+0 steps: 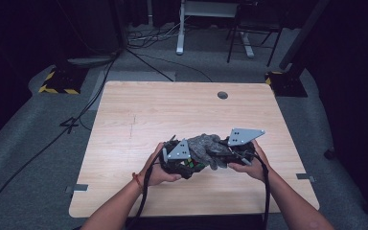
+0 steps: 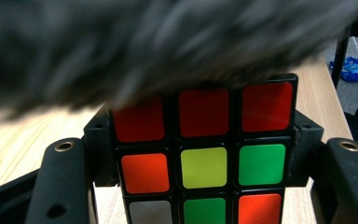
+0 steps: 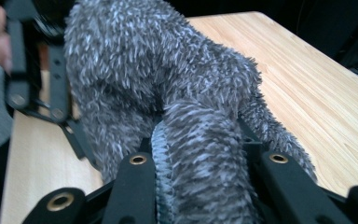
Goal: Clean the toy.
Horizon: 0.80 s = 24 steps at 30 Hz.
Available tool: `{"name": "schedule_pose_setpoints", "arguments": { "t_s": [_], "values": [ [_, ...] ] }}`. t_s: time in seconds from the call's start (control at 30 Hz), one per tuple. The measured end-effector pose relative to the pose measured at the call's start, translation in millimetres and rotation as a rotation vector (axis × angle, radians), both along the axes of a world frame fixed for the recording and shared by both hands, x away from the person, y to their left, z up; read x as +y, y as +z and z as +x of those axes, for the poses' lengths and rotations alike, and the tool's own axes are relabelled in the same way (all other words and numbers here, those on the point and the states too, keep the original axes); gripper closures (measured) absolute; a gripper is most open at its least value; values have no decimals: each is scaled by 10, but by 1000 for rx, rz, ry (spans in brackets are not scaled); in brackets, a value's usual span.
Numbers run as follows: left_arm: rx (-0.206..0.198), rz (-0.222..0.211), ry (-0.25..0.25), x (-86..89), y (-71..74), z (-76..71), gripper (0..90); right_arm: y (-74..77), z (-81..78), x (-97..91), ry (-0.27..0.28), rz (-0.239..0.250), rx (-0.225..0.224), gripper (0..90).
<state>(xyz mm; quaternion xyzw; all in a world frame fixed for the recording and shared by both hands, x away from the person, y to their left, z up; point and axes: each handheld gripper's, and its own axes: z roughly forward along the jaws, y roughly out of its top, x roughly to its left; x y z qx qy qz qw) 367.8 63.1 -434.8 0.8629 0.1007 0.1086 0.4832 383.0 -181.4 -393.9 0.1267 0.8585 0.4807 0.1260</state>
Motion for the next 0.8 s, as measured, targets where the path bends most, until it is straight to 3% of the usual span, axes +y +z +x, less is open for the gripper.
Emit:
{"name": "schedule_pose_setpoints", "arguments": {
  "t_s": [0.03,0.1,0.37,0.53,0.57,0.67,0.8],
  "values": [
    [-5,8,3,7,1,-3,332,-16,-6,9,-6,-24,-10,688],
    [4,-2,3,33,-1,2,334,-53,-19,26,-23,-122,-74,689],
    [-12,-72,16,134,114,2,335,-162,151,-119,-94,-195,-4,689],
    [-9,-68,19,133,101,16,335,-107,194,-233,-119,-110,20,688],
    [-5,-66,16,123,96,15,335,-62,182,-258,-98,-53,27,688],
    [-10,-39,6,55,69,11,335,31,115,-247,-63,15,17,687],
    [-27,-4,-7,-24,42,-17,335,63,2,-115,10,32,28,682]
  ]
}}
